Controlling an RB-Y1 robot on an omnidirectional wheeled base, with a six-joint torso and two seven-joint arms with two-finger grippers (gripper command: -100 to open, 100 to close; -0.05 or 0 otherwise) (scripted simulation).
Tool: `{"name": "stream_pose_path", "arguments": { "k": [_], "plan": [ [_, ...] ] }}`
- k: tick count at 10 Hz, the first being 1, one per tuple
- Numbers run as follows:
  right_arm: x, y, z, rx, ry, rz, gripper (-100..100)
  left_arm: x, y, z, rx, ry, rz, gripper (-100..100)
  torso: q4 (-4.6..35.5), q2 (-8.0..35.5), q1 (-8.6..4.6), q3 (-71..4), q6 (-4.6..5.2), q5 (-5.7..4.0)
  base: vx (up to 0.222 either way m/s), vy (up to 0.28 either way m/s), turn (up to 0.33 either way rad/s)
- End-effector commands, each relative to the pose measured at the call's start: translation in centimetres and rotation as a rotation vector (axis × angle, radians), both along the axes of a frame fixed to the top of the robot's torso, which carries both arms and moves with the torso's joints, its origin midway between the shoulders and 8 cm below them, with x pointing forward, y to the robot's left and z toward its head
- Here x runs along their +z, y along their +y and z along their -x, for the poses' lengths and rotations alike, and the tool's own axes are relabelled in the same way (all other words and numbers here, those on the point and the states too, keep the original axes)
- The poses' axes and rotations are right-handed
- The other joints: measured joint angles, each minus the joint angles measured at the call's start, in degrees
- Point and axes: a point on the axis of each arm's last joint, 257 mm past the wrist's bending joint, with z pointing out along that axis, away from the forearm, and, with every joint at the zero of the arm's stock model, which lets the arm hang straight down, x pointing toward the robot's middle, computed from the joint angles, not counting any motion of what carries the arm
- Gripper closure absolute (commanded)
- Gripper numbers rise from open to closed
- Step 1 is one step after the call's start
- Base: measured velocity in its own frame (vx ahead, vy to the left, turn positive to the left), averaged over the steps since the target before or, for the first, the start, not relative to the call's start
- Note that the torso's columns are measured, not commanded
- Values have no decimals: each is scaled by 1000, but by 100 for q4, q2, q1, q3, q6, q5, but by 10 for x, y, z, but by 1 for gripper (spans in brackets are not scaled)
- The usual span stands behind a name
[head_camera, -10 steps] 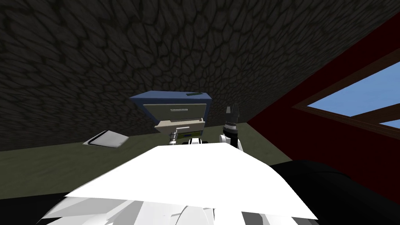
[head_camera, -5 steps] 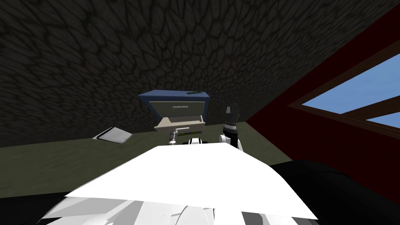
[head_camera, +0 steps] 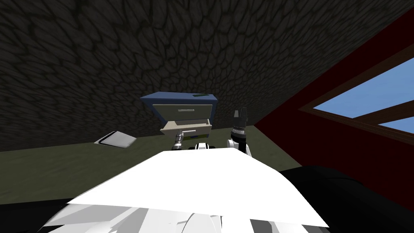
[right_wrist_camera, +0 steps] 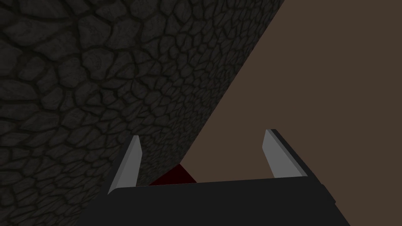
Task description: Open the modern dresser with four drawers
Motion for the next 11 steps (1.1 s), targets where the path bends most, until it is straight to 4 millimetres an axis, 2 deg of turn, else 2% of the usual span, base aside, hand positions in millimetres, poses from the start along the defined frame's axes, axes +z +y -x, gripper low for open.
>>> {"name": "stream_pose_path", "arguments": {
  "k": [1, 3, 4, 5, 6, 11],
  "plan": [
    [0, 0, 0, 0, 0, 0, 0, 12, 3, -8, 1, 8, 1, -100, -1, -3, 1, -2, 0, 0, -44, -13, -4],
    [0, 0, 0, 0, 0, 0, 0, 26, 5, -15, 2, 5, 0, -100, 5, -6, -3, -7, -1, -5, -43, -15, -6],
    [0, 0, 0, 0, 0, 0, 0, 27, 5, -15, 2, 2, 0, -100, 17, 3, -7, -4, -4, -15, -23, -6, -5],
    [0, 0, 0, 0, 0, 0, 0, 18, 4, -11, 3, 23, 3, -100, 26, 12, -11, 0, -7, -22, 0, 0, 0],
    [0, 0, 0, 0, 0, 0, 0, 17, 4, -11, 3, 27, 4, 0, 17, 9, -10, 2, -5, -15, 0, 0, 0],
    [0, 0, 0, 0, 0, 0, 0, 13, 5, -9, 4, 39, 5, 0, -1, -11, 1, -8, 0, -1, 0, 0, 0]
  ]
}}
